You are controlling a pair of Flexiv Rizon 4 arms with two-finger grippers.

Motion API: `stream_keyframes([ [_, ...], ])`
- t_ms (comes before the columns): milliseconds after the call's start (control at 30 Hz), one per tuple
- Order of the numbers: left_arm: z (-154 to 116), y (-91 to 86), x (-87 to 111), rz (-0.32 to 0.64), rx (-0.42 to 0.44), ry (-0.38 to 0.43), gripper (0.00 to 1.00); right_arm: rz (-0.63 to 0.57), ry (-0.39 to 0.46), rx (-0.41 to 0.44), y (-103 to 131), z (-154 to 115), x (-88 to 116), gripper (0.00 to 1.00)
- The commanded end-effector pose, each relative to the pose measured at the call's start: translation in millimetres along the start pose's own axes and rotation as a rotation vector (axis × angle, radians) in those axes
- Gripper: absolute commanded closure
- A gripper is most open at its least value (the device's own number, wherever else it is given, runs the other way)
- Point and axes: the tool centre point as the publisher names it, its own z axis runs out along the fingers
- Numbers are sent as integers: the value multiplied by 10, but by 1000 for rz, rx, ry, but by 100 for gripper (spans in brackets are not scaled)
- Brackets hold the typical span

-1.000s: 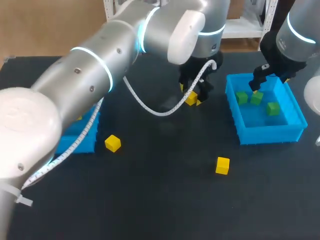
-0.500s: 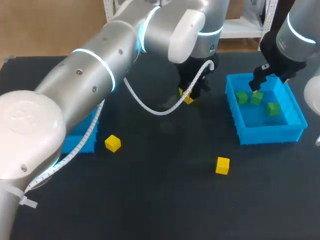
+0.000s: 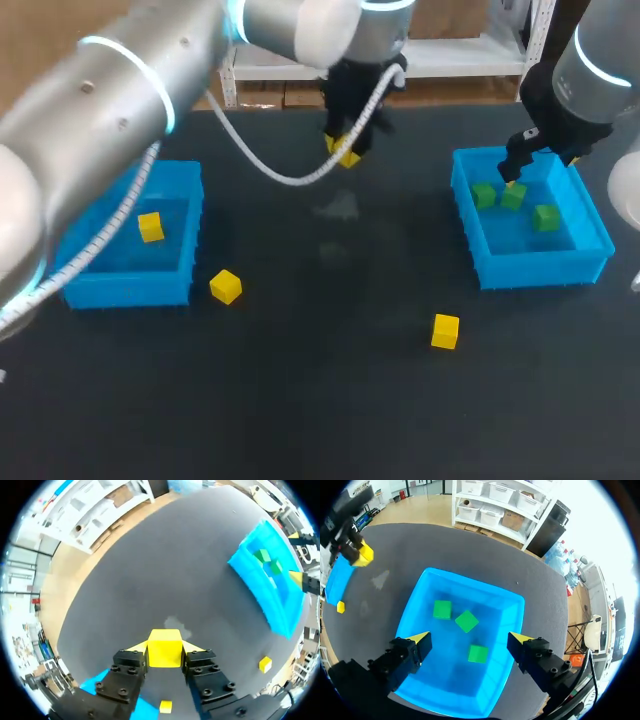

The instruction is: Put the green cubes in the right bin and the yellow cubes in the left bin.

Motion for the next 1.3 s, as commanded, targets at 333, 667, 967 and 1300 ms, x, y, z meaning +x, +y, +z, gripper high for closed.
stream_keyframes([
  [333,-282,672,1530,-170,-19,-207,100,1,-4,3,3,-7,17,0],
  [667,-303,1010,2248,-322,-44,-195,100,1,-4,3,3,-7,17,0],
  [967,-167,1178,2661,-420,-49,-162,100,1,-4,3,3,-7,17,0],
  [1300,65,1108,2835,-438,-13,-119,0,1,-4,3,3,-7,17,0],
])
